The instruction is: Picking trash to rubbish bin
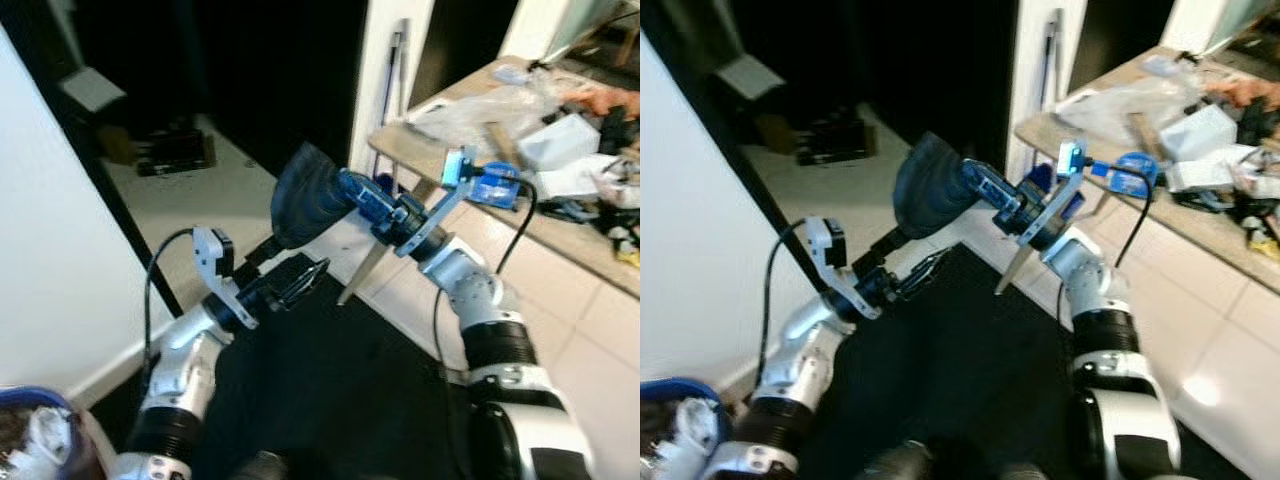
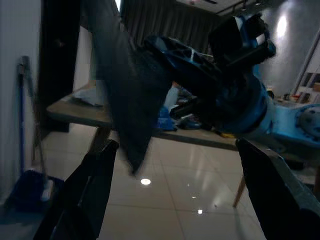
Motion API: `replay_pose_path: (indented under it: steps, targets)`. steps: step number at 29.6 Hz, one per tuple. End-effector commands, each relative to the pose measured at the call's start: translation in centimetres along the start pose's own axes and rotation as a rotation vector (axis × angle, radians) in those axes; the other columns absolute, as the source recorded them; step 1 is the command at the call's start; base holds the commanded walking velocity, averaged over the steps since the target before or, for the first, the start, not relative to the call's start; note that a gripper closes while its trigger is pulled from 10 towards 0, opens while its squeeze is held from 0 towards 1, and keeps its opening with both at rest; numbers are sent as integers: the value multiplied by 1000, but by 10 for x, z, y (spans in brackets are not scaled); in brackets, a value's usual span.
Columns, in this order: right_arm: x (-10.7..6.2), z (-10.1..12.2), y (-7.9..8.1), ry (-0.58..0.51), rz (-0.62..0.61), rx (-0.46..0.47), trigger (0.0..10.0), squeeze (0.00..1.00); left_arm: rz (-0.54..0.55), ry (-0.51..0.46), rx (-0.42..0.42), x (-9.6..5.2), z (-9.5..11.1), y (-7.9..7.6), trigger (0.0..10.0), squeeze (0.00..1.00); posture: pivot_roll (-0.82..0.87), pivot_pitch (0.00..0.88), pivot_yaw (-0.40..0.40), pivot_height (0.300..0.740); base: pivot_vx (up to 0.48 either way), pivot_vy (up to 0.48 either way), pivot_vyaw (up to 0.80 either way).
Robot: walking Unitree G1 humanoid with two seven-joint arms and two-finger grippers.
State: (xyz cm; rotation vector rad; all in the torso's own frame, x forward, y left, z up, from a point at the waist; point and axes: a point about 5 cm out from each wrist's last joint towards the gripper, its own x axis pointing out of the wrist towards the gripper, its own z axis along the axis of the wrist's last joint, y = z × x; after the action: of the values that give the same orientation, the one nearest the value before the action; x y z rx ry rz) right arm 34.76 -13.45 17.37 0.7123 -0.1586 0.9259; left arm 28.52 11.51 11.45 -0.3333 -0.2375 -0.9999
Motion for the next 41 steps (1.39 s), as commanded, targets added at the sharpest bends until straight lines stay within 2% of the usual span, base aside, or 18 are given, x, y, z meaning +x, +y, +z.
replay_pose_path:
  steps: [1,6,13,25,33,41]
  targets:
    - [2,2,1,-28,-17,8,10000,0,44,11,24,-11,-2,3,10000,0,20,1,-25,740,0,0,712]
    - [-5,4,-7,-81,-118,18,10000,0,128,14,57,-19,-3,7,10000,0,21,8,-26,740,0,0,712]
    - [-15,4,-15,-125,-239,23,10000,0,223,-17,61,-26,-4,8,10000,0,26,17,-24,740,0,0,701]
    - [-12,7,-16,-131,-281,1,10000,0,209,2,89,-25,-5,6,10000,0,27,23,-24,740,0,0,703]
    - [-11,8,-16,-134,-291,-3,10000,0,175,-3,49,-29,-6,3,10000,0,24,28,-22,740,0,0,702]
    - [-10,9,-16,-132,-293,-3,10000,0,182,2,47,-32,-8,1,10000,0,26,32,-23,740,0,0,701]
